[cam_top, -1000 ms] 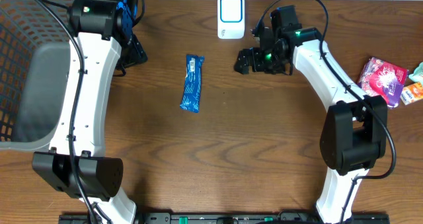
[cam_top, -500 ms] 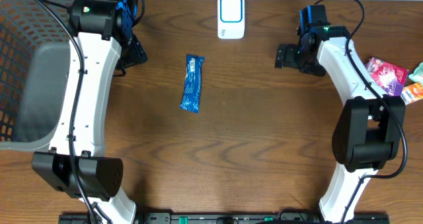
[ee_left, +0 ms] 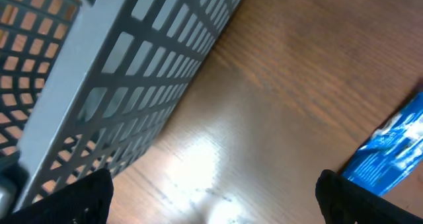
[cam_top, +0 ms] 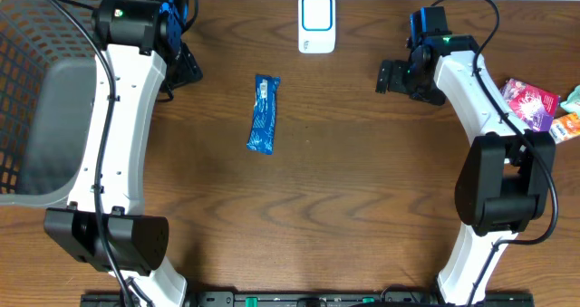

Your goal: Scan the item barcode

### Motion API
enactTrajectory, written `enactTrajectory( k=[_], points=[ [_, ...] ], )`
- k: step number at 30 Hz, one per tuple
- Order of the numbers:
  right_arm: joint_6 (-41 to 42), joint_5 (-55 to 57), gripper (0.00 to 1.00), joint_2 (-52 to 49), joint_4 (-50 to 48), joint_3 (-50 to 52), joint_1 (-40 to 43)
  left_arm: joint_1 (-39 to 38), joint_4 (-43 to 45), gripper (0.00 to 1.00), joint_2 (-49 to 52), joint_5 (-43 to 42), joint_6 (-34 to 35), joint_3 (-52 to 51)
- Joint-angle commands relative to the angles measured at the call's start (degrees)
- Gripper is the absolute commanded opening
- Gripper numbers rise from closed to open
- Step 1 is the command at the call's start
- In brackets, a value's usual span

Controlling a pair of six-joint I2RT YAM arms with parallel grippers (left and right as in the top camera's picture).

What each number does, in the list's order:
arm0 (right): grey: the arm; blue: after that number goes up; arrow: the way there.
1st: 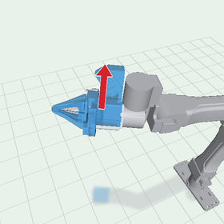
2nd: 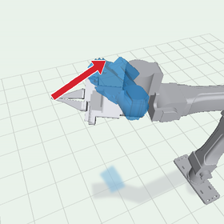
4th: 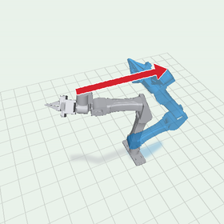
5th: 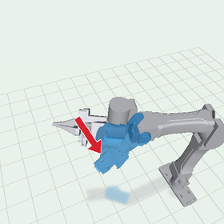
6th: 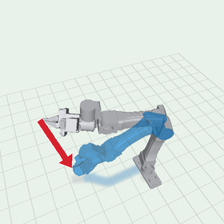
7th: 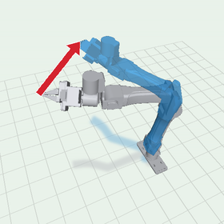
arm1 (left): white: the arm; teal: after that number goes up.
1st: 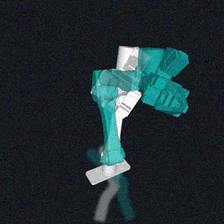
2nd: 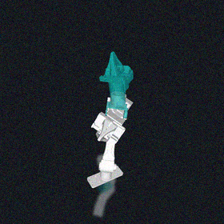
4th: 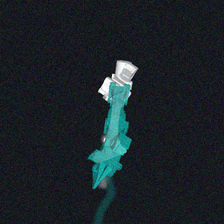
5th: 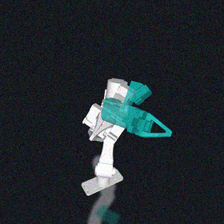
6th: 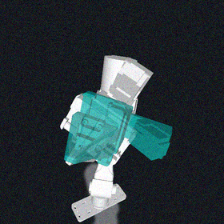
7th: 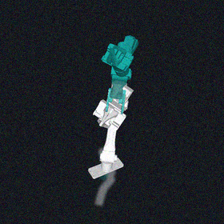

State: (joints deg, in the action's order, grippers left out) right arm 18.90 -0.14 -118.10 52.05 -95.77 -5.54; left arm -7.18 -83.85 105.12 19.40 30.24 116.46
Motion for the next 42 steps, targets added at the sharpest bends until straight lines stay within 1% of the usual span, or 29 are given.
enactTrajectory(
  k=[1,3,5,6,8,16,22,25,36,42],
  points=[
    [0.79,0.94,0.99,0.81,0.02,0.31,-0.50,0.13,0.02,0.98,0.11,-6.62,3.48,-0.44],
    [0.79,0.92,0.99,0.81,0.02,0.31,-0.50,0.13,0.57,0.98,0.11,-15.56,3.45,-0.44],
    [0.79,0.92,0.99,0.81,0.02,0.31,-0.50,-0.09,0.57,0.98,0.37,-22.62,3.39,-0.44],
    [0.79,0.94,0.99,0.81,0.04,0.31,-0.52,-0.42,0.57,0.98,0.50,-25.11,2.78,-0.55],
    [0.79,0.92,0.99,0.81,0.02,0.31,-0.55,-1.64,0.57,0.98,0.55,-27.54,1.33,-1.44],
    [0.79,0.92,0.99,0.81,0.02,0.31,-0.55,-9.88,1.18,0.98,0.55,-27.19,1.16,-5.95],
    [0.79,0.94,0.99,0.81,0.02,0.31,-0.94,-15.37,3.50,0.98,0.55,-19.91,0.87,-8.90],
    [0.79,0.92,0.99,0.81,0.02,0.31,-1.09,-16.20,4.44,0.98,0.55,-18.01,0.87,-9.27],
    [0.79,0.94,0.99,0.81,0.02,0.31,-1.31,-15.93,5.14,0.98,1.20,-15.37,0.81,-9.42],
    [0.79,0.92,0.99,0.81,0.02,0.31,-1.31,-15.93,5.11,0.98,3.56,-15.21,-1.88,-9.44]
  ],
)
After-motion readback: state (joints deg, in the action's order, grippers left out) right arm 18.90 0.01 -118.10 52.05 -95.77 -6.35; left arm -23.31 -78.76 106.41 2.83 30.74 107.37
